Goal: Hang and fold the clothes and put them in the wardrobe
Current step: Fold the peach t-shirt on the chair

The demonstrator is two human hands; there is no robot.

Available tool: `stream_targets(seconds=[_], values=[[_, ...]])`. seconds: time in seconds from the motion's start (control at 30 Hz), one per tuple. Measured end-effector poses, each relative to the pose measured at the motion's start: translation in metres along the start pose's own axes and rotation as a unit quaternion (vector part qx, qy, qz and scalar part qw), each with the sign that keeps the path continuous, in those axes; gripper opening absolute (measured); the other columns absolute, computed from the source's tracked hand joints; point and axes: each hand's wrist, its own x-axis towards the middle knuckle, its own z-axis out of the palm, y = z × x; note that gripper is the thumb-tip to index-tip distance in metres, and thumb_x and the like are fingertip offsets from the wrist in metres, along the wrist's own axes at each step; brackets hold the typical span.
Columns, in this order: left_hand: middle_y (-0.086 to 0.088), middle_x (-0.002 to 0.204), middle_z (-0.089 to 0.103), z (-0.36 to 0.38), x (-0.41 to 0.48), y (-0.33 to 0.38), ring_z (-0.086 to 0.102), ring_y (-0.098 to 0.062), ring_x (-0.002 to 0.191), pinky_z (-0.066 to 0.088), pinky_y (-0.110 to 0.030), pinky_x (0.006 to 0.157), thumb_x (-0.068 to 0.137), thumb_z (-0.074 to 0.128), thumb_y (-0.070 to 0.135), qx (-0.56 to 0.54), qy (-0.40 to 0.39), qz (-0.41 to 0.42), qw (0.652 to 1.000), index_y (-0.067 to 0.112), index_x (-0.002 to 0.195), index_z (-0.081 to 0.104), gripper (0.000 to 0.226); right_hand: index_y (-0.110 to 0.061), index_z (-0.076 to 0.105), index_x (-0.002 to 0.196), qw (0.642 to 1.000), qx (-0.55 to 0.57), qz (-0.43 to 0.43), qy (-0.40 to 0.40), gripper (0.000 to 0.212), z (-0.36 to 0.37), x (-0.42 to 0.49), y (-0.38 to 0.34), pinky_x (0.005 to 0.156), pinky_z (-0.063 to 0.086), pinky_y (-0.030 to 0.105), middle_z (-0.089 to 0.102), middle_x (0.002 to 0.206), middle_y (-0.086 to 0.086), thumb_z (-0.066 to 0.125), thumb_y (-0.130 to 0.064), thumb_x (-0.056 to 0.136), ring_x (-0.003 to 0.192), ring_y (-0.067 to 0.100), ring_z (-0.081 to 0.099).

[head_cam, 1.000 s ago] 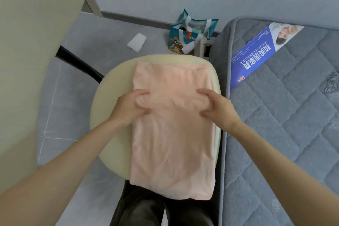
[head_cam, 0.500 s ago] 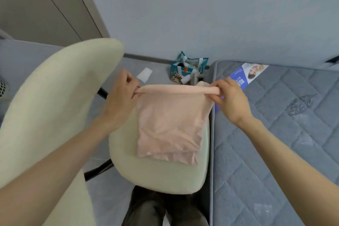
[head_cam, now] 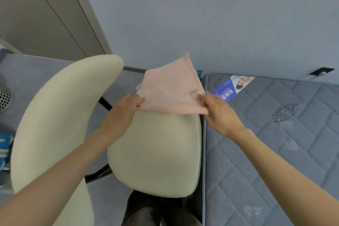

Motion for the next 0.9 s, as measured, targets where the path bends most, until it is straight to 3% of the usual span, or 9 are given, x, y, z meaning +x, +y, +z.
stream_targets(seconds=[0.07,0.13,0.2,0.27,0.4,0.53,0.7,0.8,0.9], values=[[0.001,0.13,0.057,0.024,-0.023,-0.015,0.052,-0.014,0.116,0.042,-0.022,0.091,0.096,0.041,0.007,-0.018,-0.083,-0.06,0.995,0.017,0.103,0.05,0.015,-0.001,0.048,0.108,0.997,0.005,0.026,-0.079,0.03,0.031,-0.022,0.007,0.092,0.036,0.04,0.053,0.105,0.01,0.052,0.002,0.078,0.09,0.033,0.046],[-0.004,0.136,0.054,0.05,-0.048,-0.03,0.053,-0.009,0.114,0.04,-0.019,0.083,0.092,0.042,0.001,-0.008,-0.162,-0.064,0.985,0.02,0.098,0.042,0.02,-0.004,0.046,0.113,0.986,0.009,0.038,-0.164,0.032,0.063,-0.046,0.013,0.08,0.038,0.038,0.049,0.108,0.005,0.049,-0.002,0.08,0.095,0.032,0.046],[-0.008,0.134,0.056,0.075,-0.073,-0.042,0.054,-0.009,0.115,0.038,-0.016,0.078,0.088,0.04,-0.006,-0.024,-0.212,-0.088,0.973,0.019,0.089,0.036,0.026,-0.009,0.045,0.107,0.971,0.023,0.052,-0.234,0.026,0.088,-0.07,0.015,0.064,0.031,0.032,0.043,0.096,-0.002,0.048,-0.005,0.081,0.088,0.027,0.044],[-0.005,0.125,0.059,0.093,-0.096,-0.05,0.056,-0.012,0.111,0.038,-0.014,0.074,0.089,0.039,-0.006,-0.033,-0.255,-0.119,0.959,0.018,0.09,0.037,0.025,-0.017,0.042,0.097,0.954,0.037,0.065,-0.291,0.018,0.106,-0.09,0.015,0.061,0.03,0.031,0.041,0.086,-0.006,0.049,-0.009,0.082,0.08,0.021,0.041],[0.003,0.086,0.054,0.109,-0.124,-0.055,0.053,-0.014,0.081,0.034,-0.013,0.061,0.094,0.048,0.003,-0.062,-0.301,-0.151,0.939,0.028,0.085,0.04,0.028,-0.025,0.036,0.082,0.92,0.097,0.126,-0.359,0.02,0.122,-0.112,0.016,0.053,0.034,0.025,0.047,0.074,-0.004,0.051,-0.012,0.081,0.071,0.021,0.048],[0.0,0.068,0.049,0.111,-0.13,-0.056,0.044,-0.013,0.063,0.032,-0.025,0.058,0.097,0.051,0.018,-0.148,-0.214,-0.238,0.936,0.022,0.086,0.047,0.013,-0.023,0.041,0.082,0.892,0.219,0.253,-0.304,0.02,0.124,-0.115,0.019,0.051,0.035,0.017,0.052,0.077,-0.002,0.057,-0.012,0.082,0.067,0.012,0.048],[-0.008,0.098,0.068,0.119,-0.108,-0.064,0.065,-0.021,0.091,0.05,-0.034,0.085,0.095,0.057,0.026,-0.279,-0.036,-0.362,0.889,0.01,0.103,0.06,0.018,-0.015,0.049,0.102,0.833,0.396,0.368,-0.121,0.02,0.124,-0.087,0.023,0.068,0.046,0.022,0.058,0.093,0.008,0.062,-0.009,0.088,0.078,0.016,0.055],[-0.003,0.094,0.069,0.13,-0.087,-0.073,0.065,-0.014,0.084,0.052,-0.025,0.073,0.092,0.061,0.024,-0.348,0.054,-0.396,0.848,0.013,0.103,0.064,0.016,-0.02,0.045,0.114,0.815,0.44,0.372,-0.069,0.03,0.133,-0.057,0.025,0.065,0.048,0.015,0.058,0.103,0.008,0.058,-0.008,0.091,0.081,0.014,0.057],[0.002,0.09,0.067,0.14,-0.056,-0.086,0.063,-0.009,0.08,0.052,-0.023,0.07,0.092,0.062,0.021,-0.368,0.12,-0.409,0.826,0.018,0.1,0.065,0.009,-0.021,0.041,0.124,0.812,0.439,0.384,-0.01,0.037,0.152,-0.027,0.029,0.076,0.05,0.024,0.059,0.111,0.009,0.058,-0.012,0.092,0.09,0.017,0.057]])
